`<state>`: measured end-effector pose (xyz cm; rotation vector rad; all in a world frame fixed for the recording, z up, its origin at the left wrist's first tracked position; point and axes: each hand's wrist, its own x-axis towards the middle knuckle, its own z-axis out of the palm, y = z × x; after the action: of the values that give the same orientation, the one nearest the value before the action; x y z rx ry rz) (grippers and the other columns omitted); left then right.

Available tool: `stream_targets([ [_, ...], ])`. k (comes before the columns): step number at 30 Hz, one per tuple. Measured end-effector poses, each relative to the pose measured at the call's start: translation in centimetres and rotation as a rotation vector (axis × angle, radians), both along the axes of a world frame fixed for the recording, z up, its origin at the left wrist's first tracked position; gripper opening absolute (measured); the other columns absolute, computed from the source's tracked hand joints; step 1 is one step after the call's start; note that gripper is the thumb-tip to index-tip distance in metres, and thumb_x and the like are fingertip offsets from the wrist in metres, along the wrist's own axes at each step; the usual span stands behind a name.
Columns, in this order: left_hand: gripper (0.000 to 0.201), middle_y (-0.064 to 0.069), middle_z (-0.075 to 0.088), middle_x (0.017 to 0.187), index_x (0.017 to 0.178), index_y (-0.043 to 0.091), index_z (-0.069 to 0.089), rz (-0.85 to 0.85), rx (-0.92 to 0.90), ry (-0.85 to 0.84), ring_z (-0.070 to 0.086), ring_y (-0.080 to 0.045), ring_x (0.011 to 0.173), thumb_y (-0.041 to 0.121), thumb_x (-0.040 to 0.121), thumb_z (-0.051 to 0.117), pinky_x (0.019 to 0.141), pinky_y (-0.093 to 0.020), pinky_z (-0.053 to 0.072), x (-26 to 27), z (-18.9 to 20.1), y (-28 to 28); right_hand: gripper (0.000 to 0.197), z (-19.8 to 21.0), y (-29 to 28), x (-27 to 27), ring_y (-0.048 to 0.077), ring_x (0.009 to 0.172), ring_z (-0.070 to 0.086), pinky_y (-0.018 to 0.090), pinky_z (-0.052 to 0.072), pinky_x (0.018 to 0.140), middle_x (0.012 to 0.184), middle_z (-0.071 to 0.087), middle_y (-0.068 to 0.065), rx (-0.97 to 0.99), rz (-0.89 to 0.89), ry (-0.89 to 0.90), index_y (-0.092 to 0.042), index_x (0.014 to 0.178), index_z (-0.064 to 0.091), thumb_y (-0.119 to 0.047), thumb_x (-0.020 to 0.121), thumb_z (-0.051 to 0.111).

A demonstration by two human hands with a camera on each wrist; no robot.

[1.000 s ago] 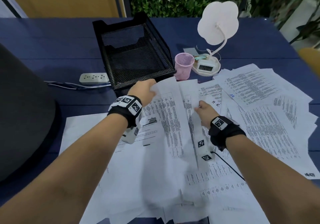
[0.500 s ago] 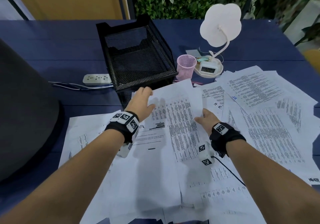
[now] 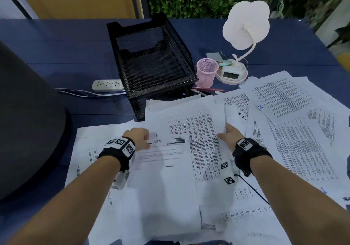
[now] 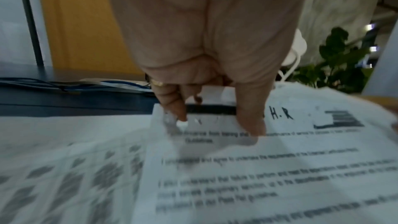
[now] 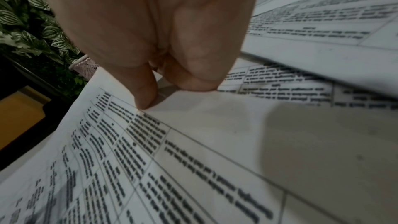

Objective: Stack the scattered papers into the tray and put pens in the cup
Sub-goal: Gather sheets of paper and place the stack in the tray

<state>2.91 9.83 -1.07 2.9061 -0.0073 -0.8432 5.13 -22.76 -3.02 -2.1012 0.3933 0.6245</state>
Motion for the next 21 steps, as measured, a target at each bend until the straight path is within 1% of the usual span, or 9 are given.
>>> stream_targets([
  [3,0.024,0.002,0.053,0.079,0.074,0.022,0.046,0.150,-0.266,-0.157,0.049,-0.017,0.074,0.024,0.082,0.069,0.057,-0.025,0.034,1.6,1.6,-0.8,0.043,0.0,0.2,0.0,0.028,0.129,0.044,0.041,0.033,0.111,0.140,0.047,0.008,-0.004,0.007,0.033,-0.007,0.136,0.042,-0.014,0.094,0.051],
  [5,0.020,-0.001,0.056,0.078,0.077,0.019,0.050,0.215,-0.370,-0.293,0.052,-0.021,0.075,0.022,0.083,0.069,0.059,-0.025,0.036,2.7,2.4,-1.8,0.047,0.4,0.8,-0.1,0.029,0.134,0.038,0.041,0.029,0.113,0.148,0.038,0.011,0.039,-0.047,0.049,-0.006,0.140,0.037,-0.021,0.097,0.047],
  [8,0.013,-0.004,0.057,0.086,0.098,0.016,0.054,0.240,-0.444,-0.386,0.053,-0.023,0.074,0.023,0.089,0.061,0.064,-0.027,0.037,3.8,3.3,-3.9,0.061,1.2,1.3,-0.1,0.025,0.142,0.025,0.035,0.019,0.115,0.155,0.025,0.009,0.139,-0.154,0.089,-0.007,0.148,0.024,-0.042,0.100,0.035],
  [11,0.014,-0.007,0.058,0.091,0.103,0.018,0.051,0.318,-0.548,-0.411,0.051,-0.023,0.070,0.023,0.092,0.058,0.062,-0.026,0.038,4.1,3.2,-6.2,0.078,0.9,1.2,-0.1,0.027,0.141,0.027,0.039,0.023,0.113,0.155,0.024,0.008,0.143,-0.130,0.125,-0.010,0.149,0.022,-0.058,0.091,0.043],
  [12,0.017,-0.007,0.059,0.097,0.107,0.017,0.051,0.353,-0.609,-0.415,0.052,-0.023,0.073,0.023,0.092,0.058,0.063,-0.026,0.039,4.1,3.0,-6.8,0.079,0.9,1.2,-0.3,0.029,0.139,0.032,0.040,0.027,0.113,0.153,0.029,0.009,0.088,-0.093,0.115,-0.010,0.147,0.026,-0.057,0.088,0.051],
  [14,0.032,-0.006,0.058,0.114,0.120,0.017,0.048,0.383,-0.710,-0.410,0.056,-0.023,0.092,0.023,0.092,0.059,0.076,-0.028,0.044,3.8,2.3,-7.5,0.061,-0.2,0.7,-0.3,0.032,0.122,0.051,0.046,0.039,0.107,0.139,0.050,0.011,0.035,-0.032,0.070,-0.010,0.132,0.046,-0.041,0.083,0.066],
  [17,0.058,-0.011,0.046,0.137,0.138,0.018,0.037,0.400,-0.553,-0.479,0.043,-0.029,0.125,0.026,0.087,0.064,0.106,-0.040,0.034,3.0,1.0,-7.0,0.036,-1.5,0.0,-0.2,0.031,0.107,0.060,0.047,0.046,0.100,0.119,0.064,0.011,0.080,-0.054,0.012,-0.010,0.118,0.055,-0.016,0.084,0.065],
  [19,0.067,-0.014,0.039,0.143,0.142,0.015,0.033,0.487,-0.519,-0.502,0.036,-0.030,0.131,0.025,0.085,0.068,0.110,-0.042,0.029,1.9,0.0,-6.2,0.031,-1.1,-0.1,-0.3,0.031,0.106,0.061,0.048,0.046,0.099,0.115,0.065,0.011,0.087,-0.046,0.005,-0.011,0.115,0.056,-0.014,0.085,0.062],
  [21,0.073,-0.014,0.037,0.143,0.143,0.013,0.029,0.620,-0.630,-0.475,0.037,-0.029,0.131,0.024,0.083,0.070,0.110,-0.040,0.032,0.6,-0.6,-5.4,0.027,0.1,0.1,-0.7,0.030,0.104,0.062,0.046,0.048,0.096,0.114,0.066,0.011,0.198,-0.086,-0.005,-0.013,0.113,0.057,-0.009,0.086,0.059],
])
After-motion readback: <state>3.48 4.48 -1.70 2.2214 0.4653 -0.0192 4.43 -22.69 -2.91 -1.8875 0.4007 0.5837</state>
